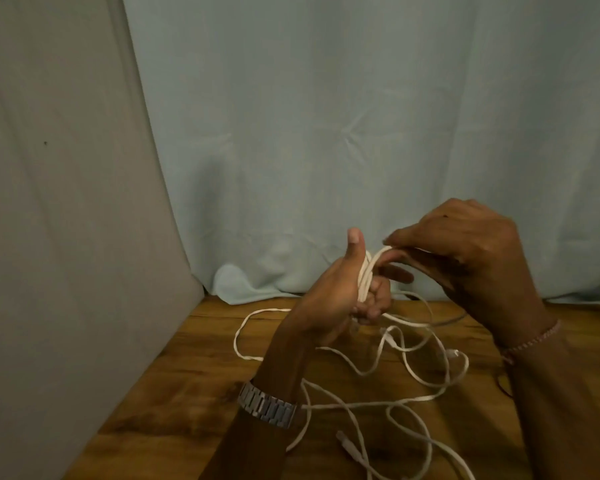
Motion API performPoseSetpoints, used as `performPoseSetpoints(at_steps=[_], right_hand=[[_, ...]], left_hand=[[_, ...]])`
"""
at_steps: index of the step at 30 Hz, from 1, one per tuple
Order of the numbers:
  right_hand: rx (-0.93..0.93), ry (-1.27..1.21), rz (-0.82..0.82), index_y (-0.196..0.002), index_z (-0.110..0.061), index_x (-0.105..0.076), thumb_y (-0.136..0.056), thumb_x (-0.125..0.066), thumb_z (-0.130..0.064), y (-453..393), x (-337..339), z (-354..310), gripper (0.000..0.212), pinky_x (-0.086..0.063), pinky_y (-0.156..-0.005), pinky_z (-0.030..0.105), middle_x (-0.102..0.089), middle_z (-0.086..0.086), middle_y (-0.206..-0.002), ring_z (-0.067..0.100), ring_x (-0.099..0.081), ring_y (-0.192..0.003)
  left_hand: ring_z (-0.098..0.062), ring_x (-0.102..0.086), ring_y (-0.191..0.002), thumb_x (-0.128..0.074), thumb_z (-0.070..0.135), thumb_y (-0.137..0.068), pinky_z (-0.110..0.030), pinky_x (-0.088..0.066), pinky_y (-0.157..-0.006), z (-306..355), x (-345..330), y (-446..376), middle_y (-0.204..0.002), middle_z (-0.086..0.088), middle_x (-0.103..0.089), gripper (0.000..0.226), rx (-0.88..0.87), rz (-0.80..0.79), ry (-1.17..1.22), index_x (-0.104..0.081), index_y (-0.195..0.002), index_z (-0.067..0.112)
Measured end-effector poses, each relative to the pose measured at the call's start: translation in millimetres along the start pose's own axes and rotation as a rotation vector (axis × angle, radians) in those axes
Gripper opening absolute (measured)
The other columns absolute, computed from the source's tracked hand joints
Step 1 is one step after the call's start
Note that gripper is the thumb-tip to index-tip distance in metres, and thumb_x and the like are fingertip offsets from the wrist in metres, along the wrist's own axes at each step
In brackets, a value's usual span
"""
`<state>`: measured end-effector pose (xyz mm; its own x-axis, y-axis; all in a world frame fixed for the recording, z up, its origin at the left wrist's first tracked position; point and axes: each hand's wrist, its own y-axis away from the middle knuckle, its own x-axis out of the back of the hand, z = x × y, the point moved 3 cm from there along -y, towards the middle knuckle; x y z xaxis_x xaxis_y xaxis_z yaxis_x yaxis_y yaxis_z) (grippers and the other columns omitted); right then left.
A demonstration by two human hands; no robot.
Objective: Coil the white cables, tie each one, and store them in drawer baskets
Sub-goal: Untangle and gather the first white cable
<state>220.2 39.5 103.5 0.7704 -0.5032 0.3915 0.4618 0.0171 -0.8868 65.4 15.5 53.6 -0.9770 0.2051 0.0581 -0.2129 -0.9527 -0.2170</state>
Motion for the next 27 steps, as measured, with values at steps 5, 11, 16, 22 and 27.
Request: performPoseSetpoints(at_steps=[5,11,16,22,27], right_hand=[[-0.014,0.096,0.012,-0.123,-0.031,-0.073,-0.104,-0.057,-0.034,2,-14,6,0.025,-0.041,-0.075,0.041,-0.074,-0.013,-0.113,0.025,-0.066,-0.086],[-0.247,-0.131,-0.178,-0.149,-0.043,-0.045,-0.105,-0.047,-0.024,12,-47,12,0.048,-0.052,-0.069,0.042,-0.068,-0.01,-0.101,0.016,-0.062,-0.083],[-0.361,-0.486,-0.455,-0.146,-0.049,-0.04,-0.099,-0.048,-0.042,13,-65,-4,0.048,-0.054,-0.094,0.026,-0.071,-0.007,-0.123,0.003,-0.067,-0.107],[-0.341,-0.425,-0.838,-0.09,-0.043,-0.041,-0.107,-0.039,-0.032,21,-81,-24,0.02,-0.054,-0.076,0.046,-0.068,0.0,-0.084,0.019,-0.064,-0.073],[-0.303,-0.369,-1.056,-0.139,-0.043,-0.044,-0.106,-0.044,-0.026,20,-70,-35,0.036,-0.052,-0.078,0.031,-0.059,-0.012,-0.09,0.004,-0.056,-0.07]], left_hand=[[-0.011,-0.028,-0.037,-0.033,0.058,-0.1,-0.028,-0.023,-0.045,5,3,6,-0.041,0.001,-0.037,0.067,-0.073,-0.027,-0.05,-0.066,-0.084,0.002],[-0.008,-0.023,-0.033,-0.029,0.041,-0.106,-0.021,-0.021,-0.041,4,2,9,-0.038,0.004,-0.033,0.059,-0.054,-0.13,0.098,-0.063,-0.072,0.006],[-0.007,-0.026,-0.031,-0.027,0.042,-0.103,-0.015,-0.026,-0.039,9,7,6,-0.036,0.004,-0.034,0.066,-0.128,-0.159,0.283,-0.063,-0.085,-0.011],[-0.004,-0.034,-0.032,-0.028,0.04,-0.106,-0.017,-0.038,-0.039,17,25,4,-0.044,0.0,-0.047,0.059,-0.227,0.168,0.37,-0.053,-0.132,-0.007],[-0.02,-0.073,-0.069,-0.034,0.036,-0.106,-0.033,-0.061,-0.064,16,42,7,-0.091,-0.014,-0.076,0.053,-0.256,0.294,0.439,-0.043,-0.139,-0.005]])
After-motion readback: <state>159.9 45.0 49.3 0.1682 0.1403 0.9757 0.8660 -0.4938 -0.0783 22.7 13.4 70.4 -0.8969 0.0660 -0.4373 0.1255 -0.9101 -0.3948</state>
